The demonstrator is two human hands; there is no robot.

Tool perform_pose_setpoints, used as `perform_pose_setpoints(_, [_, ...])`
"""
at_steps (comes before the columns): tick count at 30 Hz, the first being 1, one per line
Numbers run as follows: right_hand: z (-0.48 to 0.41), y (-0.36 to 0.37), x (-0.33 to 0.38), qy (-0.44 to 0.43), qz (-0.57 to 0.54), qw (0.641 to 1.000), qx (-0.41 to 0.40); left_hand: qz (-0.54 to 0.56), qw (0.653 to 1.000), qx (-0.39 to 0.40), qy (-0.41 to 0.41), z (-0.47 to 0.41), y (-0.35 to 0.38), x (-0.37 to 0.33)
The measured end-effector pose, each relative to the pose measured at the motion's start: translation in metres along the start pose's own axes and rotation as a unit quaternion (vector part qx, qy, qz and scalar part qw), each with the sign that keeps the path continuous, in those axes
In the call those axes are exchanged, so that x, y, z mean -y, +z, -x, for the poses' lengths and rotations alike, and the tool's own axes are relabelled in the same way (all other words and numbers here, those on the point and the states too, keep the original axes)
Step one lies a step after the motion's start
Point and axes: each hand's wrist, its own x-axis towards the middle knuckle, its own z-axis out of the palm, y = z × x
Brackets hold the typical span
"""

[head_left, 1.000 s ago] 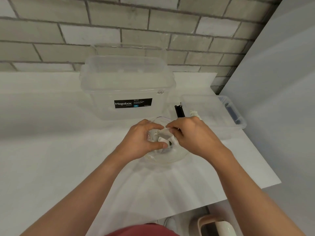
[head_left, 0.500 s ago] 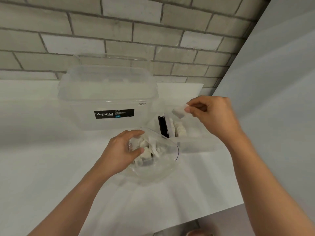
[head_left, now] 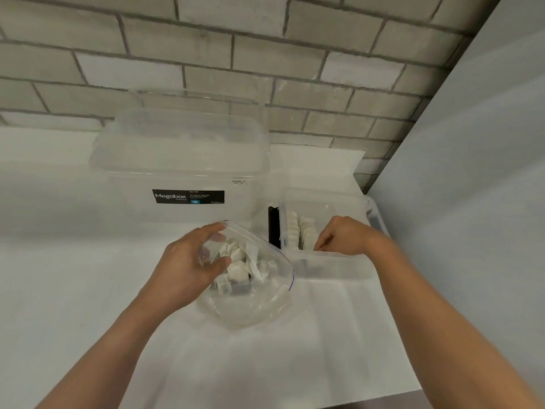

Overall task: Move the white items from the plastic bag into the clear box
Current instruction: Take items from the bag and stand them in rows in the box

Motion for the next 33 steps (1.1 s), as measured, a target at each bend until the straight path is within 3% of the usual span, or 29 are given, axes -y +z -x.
perform_pose_setpoints(13, [-0.028, 0.01, -0.007, 0.011, 0.038, 0.999, 0.011, -0.029, 1.0, -0.008, -0.008, -0.001, -0.004, -0.002])
perform_pose_setpoints(17, [-0.008, -0.007, 0.0, 0.017, 0.012, 0.999, -0.046, -0.029, 1.0, 0.005, -0.003, -0.001, -0.008, 0.0])
perform_pose_setpoints(19, [0.016, -0.018, 0.015, 0.003, -0.012, 0.992, -0.127, -0.029, 1.0, 0.011, 0.001, -0.001, -0.013, 0.001])
perform_pose_setpoints(23, [0.078, -0.015, 0.082, -0.086, -0.168, 0.938, -0.292, -0.035, 0.999, 0.016, 0.003, 0.002, -0.02, 0.007])
perform_pose_setpoints(26, [0.093, 0.012, 0.131, -0.153, -0.247, 0.928, -0.234, -0.033, 0.999, 0.024, 0.009, 0.005, -0.023, 0.012])
perform_pose_setpoints(29, [0.071, 0.05, 0.154, -0.15, -0.14, 0.969, -0.14, -0.032, 0.999, 0.035, 0.023, 0.007, -0.025, 0.014])
perform_pose_setpoints(33, [0.021, 0.096, 0.156, -0.105, 0.071, 0.981, -0.148, -0.027, 0.998, 0.052, 0.037, 0.009, -0.021, 0.015])
